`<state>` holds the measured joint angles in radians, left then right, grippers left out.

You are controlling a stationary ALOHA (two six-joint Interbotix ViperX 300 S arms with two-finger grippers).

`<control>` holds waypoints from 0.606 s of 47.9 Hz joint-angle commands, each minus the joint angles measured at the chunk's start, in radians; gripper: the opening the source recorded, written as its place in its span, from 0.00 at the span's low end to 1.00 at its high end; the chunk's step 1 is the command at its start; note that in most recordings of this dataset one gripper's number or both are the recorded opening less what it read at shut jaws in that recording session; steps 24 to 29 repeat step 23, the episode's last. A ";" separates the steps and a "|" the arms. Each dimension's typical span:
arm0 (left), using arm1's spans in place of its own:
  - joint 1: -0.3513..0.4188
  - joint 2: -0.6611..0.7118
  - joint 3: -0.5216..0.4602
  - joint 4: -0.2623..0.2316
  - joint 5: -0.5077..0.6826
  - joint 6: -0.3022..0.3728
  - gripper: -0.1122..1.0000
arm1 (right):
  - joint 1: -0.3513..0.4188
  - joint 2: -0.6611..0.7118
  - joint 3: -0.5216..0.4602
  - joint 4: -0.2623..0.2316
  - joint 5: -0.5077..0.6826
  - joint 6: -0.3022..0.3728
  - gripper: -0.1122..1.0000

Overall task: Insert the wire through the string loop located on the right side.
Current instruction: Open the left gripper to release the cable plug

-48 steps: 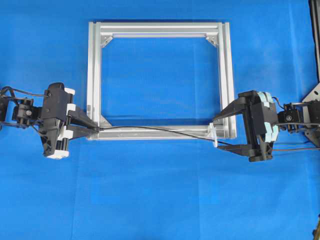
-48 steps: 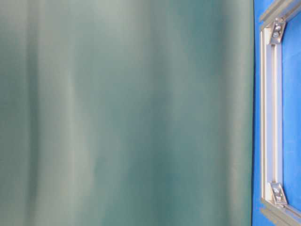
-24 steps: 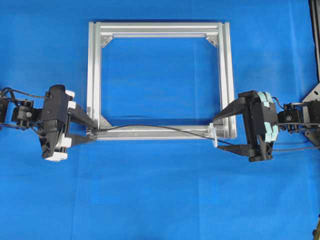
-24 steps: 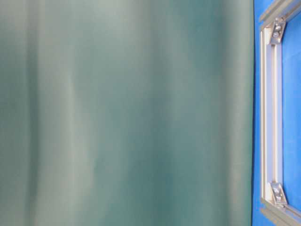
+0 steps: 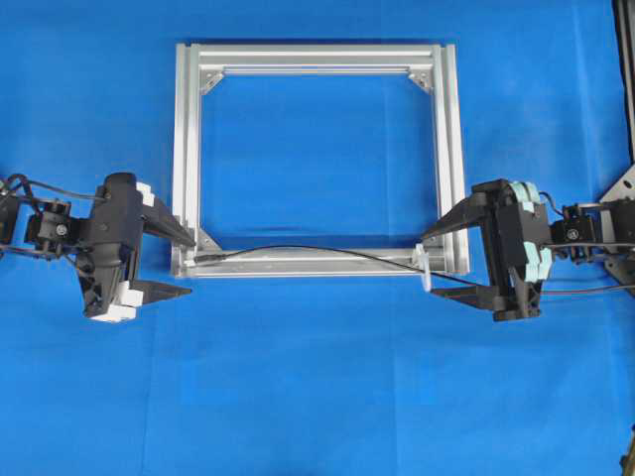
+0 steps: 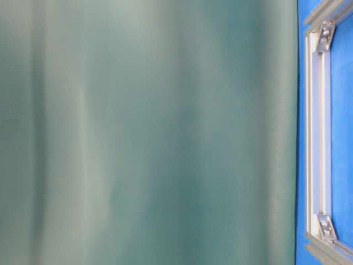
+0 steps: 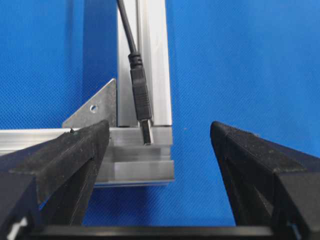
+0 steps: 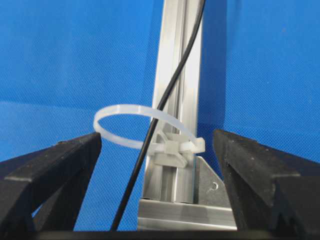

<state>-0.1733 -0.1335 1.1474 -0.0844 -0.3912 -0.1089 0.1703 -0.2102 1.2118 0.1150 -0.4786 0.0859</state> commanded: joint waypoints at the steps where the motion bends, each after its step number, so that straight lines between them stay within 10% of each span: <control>1: 0.002 -0.034 -0.028 0.000 0.006 0.003 0.81 | 0.002 -0.041 -0.031 0.002 0.040 0.002 0.89; 29: 0.003 -0.170 -0.153 -0.002 0.127 0.006 0.80 | -0.006 -0.301 -0.107 -0.002 0.313 -0.008 0.89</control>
